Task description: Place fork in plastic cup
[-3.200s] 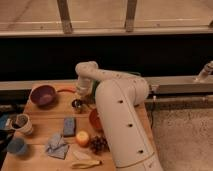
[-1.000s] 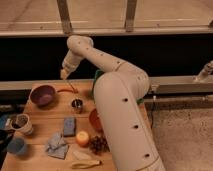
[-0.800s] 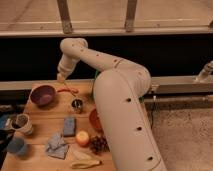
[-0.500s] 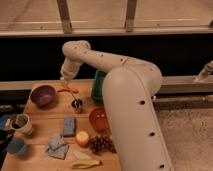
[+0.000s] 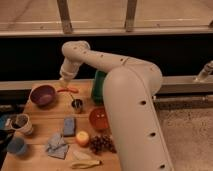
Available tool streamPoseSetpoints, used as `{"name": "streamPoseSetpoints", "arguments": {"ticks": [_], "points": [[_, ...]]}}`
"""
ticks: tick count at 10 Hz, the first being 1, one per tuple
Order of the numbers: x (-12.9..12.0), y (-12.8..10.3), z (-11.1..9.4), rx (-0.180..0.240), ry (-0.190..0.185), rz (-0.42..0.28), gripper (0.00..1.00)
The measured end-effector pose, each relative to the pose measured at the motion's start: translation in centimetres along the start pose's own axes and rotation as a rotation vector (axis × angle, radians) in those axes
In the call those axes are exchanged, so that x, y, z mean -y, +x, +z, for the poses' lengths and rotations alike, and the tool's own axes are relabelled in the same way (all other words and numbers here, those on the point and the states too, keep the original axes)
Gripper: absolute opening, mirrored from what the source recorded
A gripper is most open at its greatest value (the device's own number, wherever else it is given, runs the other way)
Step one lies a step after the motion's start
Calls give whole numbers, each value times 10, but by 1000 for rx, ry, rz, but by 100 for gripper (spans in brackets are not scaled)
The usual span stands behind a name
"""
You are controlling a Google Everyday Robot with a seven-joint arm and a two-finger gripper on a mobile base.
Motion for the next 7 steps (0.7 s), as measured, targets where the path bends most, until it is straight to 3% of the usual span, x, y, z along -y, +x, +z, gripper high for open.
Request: {"name": "streamPoseSetpoints", "arguments": {"ticks": [3, 6, 7], "points": [[-21, -37, 5, -6, -23, -111, 0], [-70, -57, 2, -8, -43, -219, 0], [-99, -64, 3, -10, -60, -273, 0]]}}
